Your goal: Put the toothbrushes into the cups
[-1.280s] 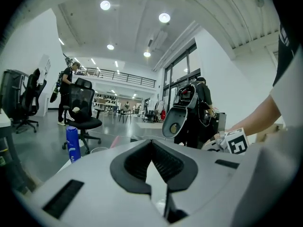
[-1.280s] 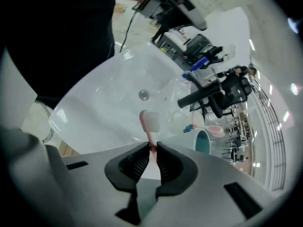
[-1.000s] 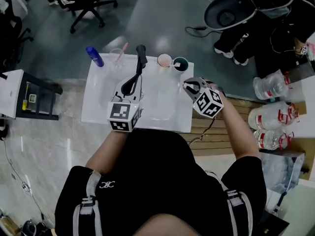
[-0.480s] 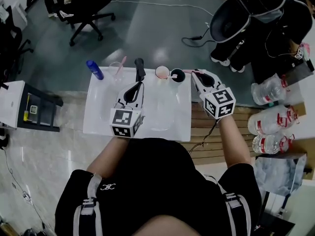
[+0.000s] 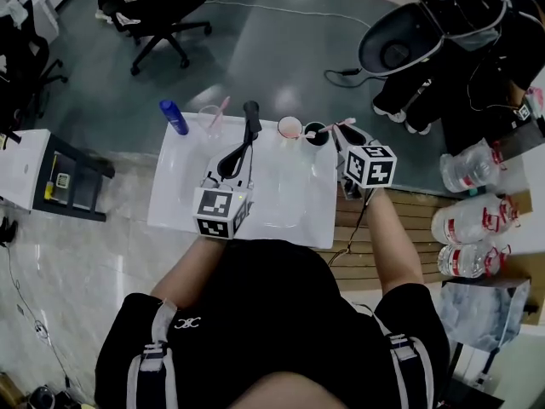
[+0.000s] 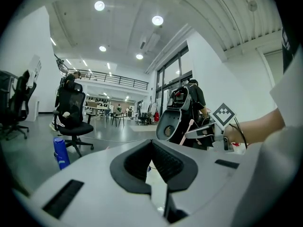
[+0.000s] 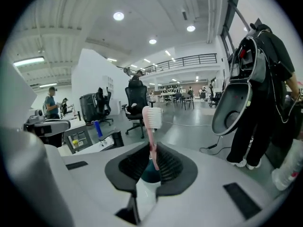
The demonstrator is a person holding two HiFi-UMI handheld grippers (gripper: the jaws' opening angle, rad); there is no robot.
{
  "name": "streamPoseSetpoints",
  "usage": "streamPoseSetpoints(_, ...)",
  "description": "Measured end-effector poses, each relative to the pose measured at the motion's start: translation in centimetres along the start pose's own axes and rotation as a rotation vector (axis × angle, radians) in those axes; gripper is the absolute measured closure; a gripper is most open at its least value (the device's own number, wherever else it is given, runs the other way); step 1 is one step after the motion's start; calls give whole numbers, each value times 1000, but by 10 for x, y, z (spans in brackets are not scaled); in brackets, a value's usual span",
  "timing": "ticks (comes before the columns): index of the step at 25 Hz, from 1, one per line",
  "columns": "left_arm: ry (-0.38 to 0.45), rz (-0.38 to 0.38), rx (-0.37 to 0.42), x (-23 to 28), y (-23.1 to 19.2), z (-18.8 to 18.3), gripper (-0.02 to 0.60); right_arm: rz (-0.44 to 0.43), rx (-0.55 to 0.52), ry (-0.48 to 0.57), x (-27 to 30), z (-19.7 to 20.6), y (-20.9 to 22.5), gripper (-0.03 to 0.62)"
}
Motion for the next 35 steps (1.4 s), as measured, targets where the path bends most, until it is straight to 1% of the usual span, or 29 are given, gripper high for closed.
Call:
streamPoseSetpoints(8,-3,-6,4,-3,2,3,568,66,66,-67,22,28,2,531)
streamPoseSetpoints(15,-6,-5,10,-5,5,5,568,80,131,-94,33,46,3,531)
streamPoseSetpoints(22,-6,-5,14,-6,9,5,568,92,147,-119,38,60,5,530)
streamPoseSetpoints(24,-6,-4,17,-6,10,4,568,78,156,-128,41,66,5,530)
streamPoseSetpoints(29,-6,-2,21,-7,12,3,568,100,116,-145,40,73,5,526)
streamPoseSetpoints(30,-6,-2,22,-7,12,3,568,101,107,-144,39,73,4,520)
streamPoseSetpoints(33,-6,-1,20,-9,13,3,568,84,93,-129,38,73,1,469)
streamPoseSetpoints(35,-5,2,19,-9,13,3,568,73,81,-121,37,72,-2,451)
Point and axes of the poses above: the fingertips, and each gripper's own axes: x forward along the fingers, y to its right, z out of its underside, the point moved 5 cm from there along -x, backward along the fingers, and after that the axes turned 6 degrees about y, right-handed, at the moved point
